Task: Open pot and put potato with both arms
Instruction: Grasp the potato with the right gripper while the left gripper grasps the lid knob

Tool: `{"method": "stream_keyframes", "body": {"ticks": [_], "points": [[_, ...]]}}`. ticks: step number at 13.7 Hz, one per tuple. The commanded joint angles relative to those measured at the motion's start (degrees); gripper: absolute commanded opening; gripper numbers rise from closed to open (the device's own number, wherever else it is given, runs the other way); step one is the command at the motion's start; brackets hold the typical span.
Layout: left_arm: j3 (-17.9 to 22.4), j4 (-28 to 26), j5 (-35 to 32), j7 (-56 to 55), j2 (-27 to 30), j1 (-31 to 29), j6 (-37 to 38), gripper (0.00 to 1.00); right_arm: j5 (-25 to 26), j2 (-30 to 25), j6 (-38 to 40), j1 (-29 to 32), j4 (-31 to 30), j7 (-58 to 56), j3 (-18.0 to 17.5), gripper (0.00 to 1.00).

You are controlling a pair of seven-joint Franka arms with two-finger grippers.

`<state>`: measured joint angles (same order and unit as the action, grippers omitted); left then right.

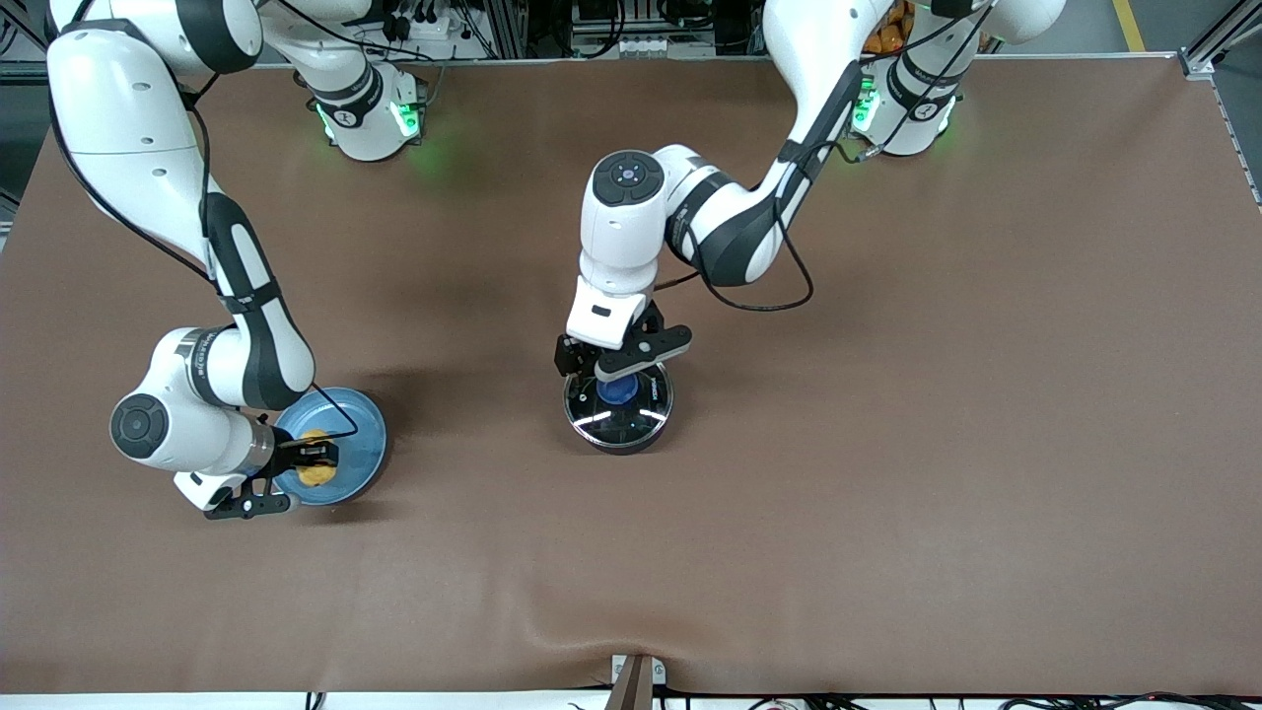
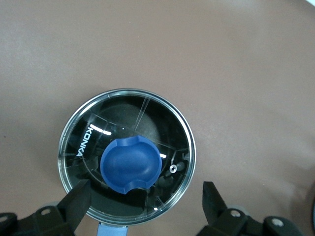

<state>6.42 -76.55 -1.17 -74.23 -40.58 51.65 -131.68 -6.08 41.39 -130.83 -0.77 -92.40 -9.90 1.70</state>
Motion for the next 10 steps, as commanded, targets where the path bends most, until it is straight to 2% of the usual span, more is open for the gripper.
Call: {"method": "stream_keyframes", "body": {"ticks": [1,5,7,9,10], "points": [[1.0,1.5,0.2,2.0,-2.1,0.8,-0.5,1.0,-2.3,-0.8,0.3,0.2,0.7,-0.2,-0.6,0.13],[1.3,0.3,5.7,9.5,-2.2,0.6,-0.4,1.0,-2.4,-1.8,0.5,-0.2,1.6,0.0,-0.8,0.09],[2.7,0.3,7.7,10.9,-3.1,0.6,-0.4,1.0,-2.4,-1.9,0.5,-0.4,1.6,1.5,-1.3,0.09],[3.5,0.3,8.0,11.5,-4.1,0.6,-0.4,1.0,-2.4,-3.2,0.5,-0.5,1.6,2.7,-2.0,0.0],[4.2,0.3,8.3,11.8,-4.8,0.6,-0.4,1.0,-2.4,-3.6,0.6,-0.6,1.6,3.7,-2.2,0.0]]}}
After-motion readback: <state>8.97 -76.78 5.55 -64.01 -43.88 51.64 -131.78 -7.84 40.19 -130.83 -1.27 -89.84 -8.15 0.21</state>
